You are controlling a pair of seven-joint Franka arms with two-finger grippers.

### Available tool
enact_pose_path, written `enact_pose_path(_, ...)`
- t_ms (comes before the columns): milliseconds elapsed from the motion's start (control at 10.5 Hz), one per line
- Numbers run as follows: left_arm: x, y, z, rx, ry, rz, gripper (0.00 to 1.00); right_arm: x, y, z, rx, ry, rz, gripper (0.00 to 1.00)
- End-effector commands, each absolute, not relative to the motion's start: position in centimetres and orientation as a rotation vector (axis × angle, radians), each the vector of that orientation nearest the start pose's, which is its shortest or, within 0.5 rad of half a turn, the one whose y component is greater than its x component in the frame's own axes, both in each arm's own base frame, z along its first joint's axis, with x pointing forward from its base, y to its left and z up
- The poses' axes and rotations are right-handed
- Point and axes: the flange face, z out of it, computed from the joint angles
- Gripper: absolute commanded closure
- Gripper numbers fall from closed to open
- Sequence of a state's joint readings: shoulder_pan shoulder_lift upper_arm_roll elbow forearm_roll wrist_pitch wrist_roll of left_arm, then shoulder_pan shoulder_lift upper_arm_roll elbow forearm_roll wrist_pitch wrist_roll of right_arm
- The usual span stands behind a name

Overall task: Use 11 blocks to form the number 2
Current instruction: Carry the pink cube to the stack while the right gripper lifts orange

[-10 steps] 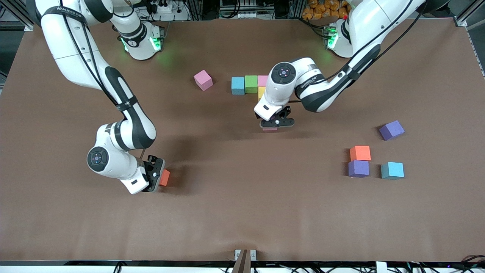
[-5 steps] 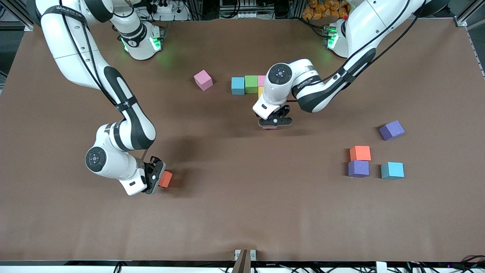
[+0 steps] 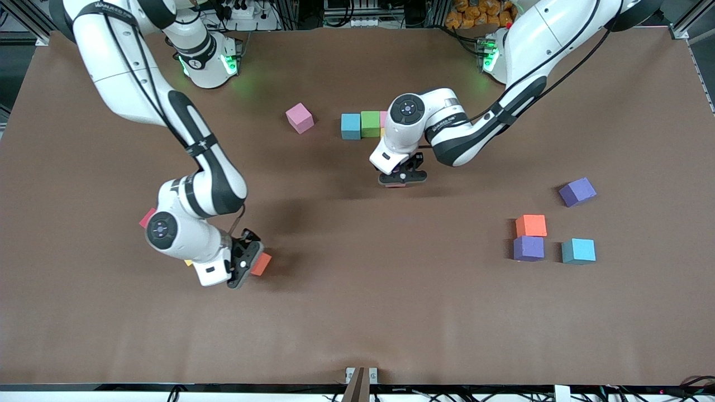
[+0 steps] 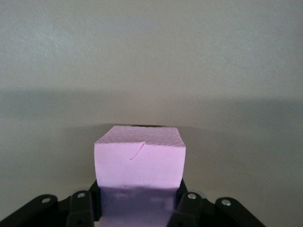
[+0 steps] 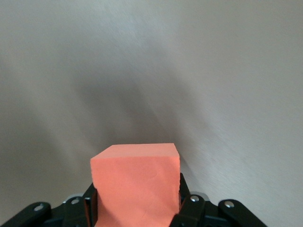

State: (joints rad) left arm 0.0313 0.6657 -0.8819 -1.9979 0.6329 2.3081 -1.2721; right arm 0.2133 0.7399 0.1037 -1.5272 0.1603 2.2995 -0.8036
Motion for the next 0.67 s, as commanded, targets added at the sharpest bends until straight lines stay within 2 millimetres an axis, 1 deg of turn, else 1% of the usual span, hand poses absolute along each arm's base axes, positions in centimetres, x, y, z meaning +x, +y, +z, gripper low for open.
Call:
enact_pose_path(0,39.8,-43.9,22.1,-3.133,-0.095,0.060,0.50,67.0,24.6,24.7,-2.669,-1.265,-0.093,0.73)
enact_pose_path(95,39.1,-44.5,22.0,-3.131,-0.077,0.059,0.50,66.6,25.8,25.1,-2.687,-1.222,-0.092,0.73)
enact_pose_path(191,38.9,-44.5,21.6,-3.120,-0.069,0.050,0.50,66.2,26.8,25.6,-2.704,-1.181,-0.091,0.73)
enact_pose_path(286,38.3,-44.8,21.3,-3.113,-0.050,0.052,0.50,65.7,27.9,25.6,-2.716,-1.150,-0.076,0.73)
enact_pose_path(382,38.1,-44.6,21.0,-3.106,-0.048,0.057,0.49,65.2,28.9,25.8,-2.731,-1.112,-0.061,0.73)
enact_pose_path(477,37.8,-44.4,20.8,-3.099,-0.042,0.062,0.49,64.9,29.8,26.5,-2.747,-1.070,-0.066,0.73)
enact_pose_path(573,37.7,-44.2,20.7,-3.094,-0.040,0.059,0.49,64.3,31.0,26.7,-2.766,-1.028,-0.056,0.73)
